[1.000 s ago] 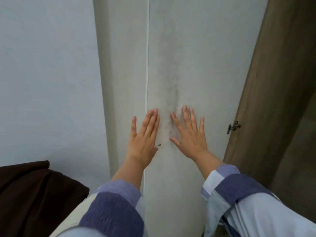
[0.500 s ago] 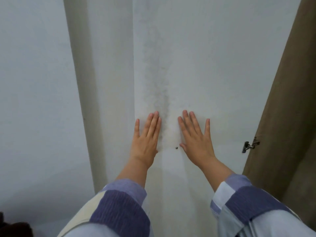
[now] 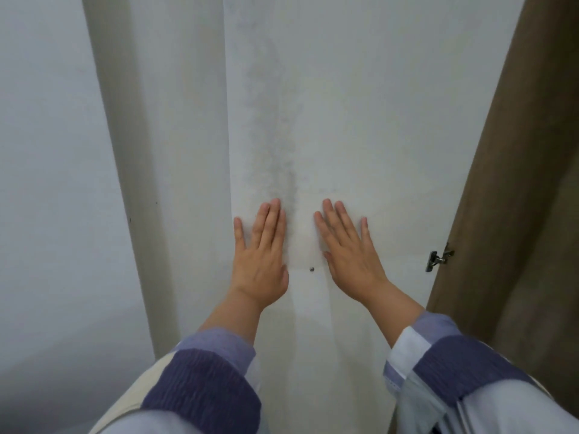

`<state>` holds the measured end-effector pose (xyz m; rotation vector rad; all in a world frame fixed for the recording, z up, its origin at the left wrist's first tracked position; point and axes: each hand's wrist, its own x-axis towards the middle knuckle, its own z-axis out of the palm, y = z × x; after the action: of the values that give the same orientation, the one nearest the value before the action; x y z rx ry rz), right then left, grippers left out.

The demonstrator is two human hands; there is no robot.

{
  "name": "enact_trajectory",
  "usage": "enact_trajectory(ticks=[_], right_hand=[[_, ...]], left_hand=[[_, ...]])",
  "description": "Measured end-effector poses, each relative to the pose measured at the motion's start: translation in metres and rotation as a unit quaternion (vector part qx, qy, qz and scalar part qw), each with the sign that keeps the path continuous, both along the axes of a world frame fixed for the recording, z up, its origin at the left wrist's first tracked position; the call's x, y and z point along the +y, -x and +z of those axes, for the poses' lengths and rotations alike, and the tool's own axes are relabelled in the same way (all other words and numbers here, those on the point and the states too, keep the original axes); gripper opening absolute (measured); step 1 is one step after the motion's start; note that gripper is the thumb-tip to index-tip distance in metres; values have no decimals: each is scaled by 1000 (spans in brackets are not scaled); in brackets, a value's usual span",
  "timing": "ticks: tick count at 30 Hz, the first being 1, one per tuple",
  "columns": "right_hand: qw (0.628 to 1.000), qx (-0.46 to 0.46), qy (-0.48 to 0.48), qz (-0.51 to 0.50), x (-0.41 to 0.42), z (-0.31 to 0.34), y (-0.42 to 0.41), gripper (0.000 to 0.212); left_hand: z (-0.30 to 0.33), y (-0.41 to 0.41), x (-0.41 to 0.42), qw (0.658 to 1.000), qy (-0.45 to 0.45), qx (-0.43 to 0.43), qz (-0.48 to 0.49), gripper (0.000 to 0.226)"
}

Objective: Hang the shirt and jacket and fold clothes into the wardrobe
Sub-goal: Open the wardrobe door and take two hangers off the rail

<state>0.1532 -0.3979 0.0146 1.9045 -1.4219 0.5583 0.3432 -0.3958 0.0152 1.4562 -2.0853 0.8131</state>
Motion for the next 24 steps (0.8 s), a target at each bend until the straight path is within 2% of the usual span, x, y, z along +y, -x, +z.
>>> enact_trajectory(ticks=[3,9,11,14,17,19,21,24], right_hand=[[1000,-5,19,-13,16,16,30,81],[978,0,97,-182,77,91,138,65],[964,13,127,-233,111,125,173,63],[930,26,187,-316,163,176,214,59],[886,27,222,-407,206,223,245,58],[865,4,228,-447,229,248,264,54],[860,-41,211,-463,244,267,280,47],[871,-111,152,-455,248,284,300,45]], left_hand=[[32,27,1,996,55,30,-67,90],[116,126,-3,968,119,69,-212,82],[135,167,0,956,103,99,-255,81],[164,229,16,937,9,181,-298,83],[196,290,43,890,-79,242,-379,85],[218,323,62,848,-92,261,-451,82],[243,352,76,816,-92,271,-502,76],[283,386,84,773,-117,303,-545,67]])
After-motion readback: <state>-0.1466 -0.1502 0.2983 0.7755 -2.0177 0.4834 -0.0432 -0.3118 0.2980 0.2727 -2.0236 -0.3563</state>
